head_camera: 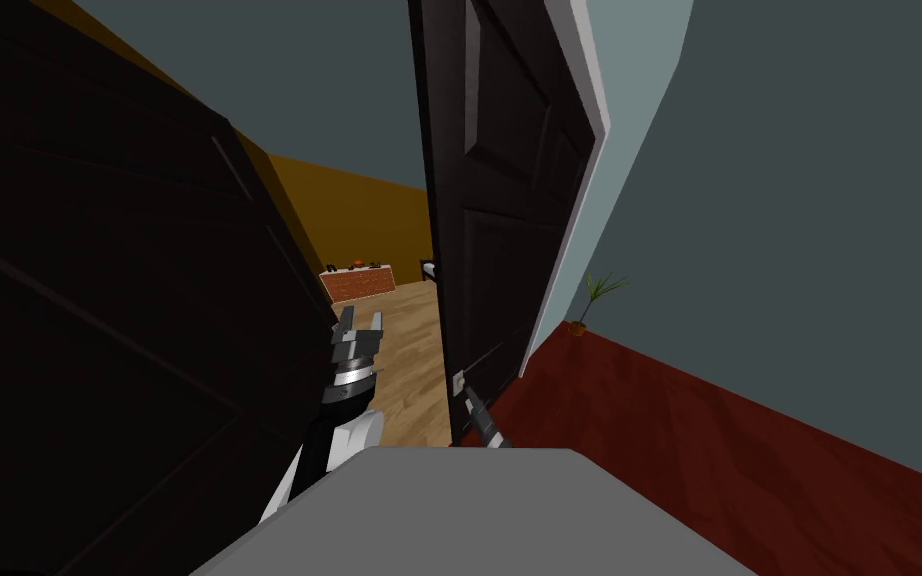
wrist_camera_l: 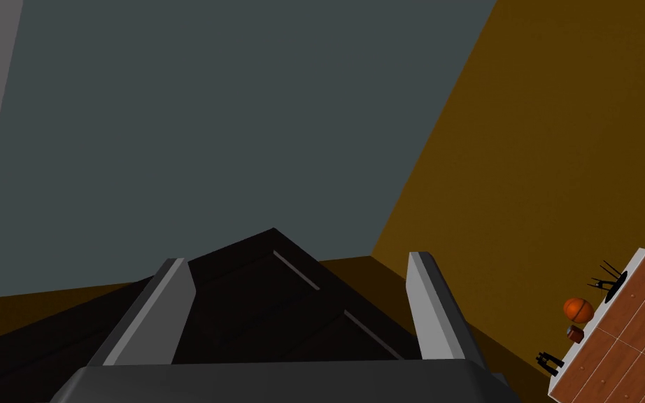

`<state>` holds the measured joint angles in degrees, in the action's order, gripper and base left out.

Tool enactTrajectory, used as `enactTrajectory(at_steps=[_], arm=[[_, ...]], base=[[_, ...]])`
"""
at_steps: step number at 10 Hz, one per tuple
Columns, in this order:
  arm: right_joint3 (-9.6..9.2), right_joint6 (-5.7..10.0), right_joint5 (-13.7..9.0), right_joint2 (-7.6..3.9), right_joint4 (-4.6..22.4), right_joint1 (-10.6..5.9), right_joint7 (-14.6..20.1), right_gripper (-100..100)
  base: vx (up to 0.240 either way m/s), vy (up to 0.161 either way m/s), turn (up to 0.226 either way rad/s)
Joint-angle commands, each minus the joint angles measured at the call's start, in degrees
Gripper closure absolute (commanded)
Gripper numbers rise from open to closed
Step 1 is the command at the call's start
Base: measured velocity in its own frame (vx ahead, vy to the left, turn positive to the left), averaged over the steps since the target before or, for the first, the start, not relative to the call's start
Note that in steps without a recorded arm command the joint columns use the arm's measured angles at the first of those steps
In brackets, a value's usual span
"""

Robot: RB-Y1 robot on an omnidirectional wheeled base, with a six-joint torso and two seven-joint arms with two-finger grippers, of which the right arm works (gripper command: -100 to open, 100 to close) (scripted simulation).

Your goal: Push the door open

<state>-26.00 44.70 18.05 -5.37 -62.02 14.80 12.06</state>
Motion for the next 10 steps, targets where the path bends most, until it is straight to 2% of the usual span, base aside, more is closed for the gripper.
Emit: enactTrajectory(at_steps=[1, 3, 4, 5, 10], arm=[[0.28, -0.04, -0.23, 0.49, 0.77, -0.61, -0.28, -100], [0.56, -0.01, -0.44, 1.0, 1.57, -1.19, -0.53, -100], [0.5, 0.09, -0.39, 0.92, 1.54, -1.12, -0.5, -100], [0.5, 0.09, -0.39, 0.92, 1.54, -1.12, -0.5, 100], [0.5, 0.09, -0.39, 0.92, 1.54, -1.12, -0.5, 100]], base=[[0.234, 0.096, 0.037], [0.162, 0.116, 0.032], [0.069, 0.05, -0.002], [-0.006, -0.006, -0.002], [-0.016, -0.011, 0.001]])
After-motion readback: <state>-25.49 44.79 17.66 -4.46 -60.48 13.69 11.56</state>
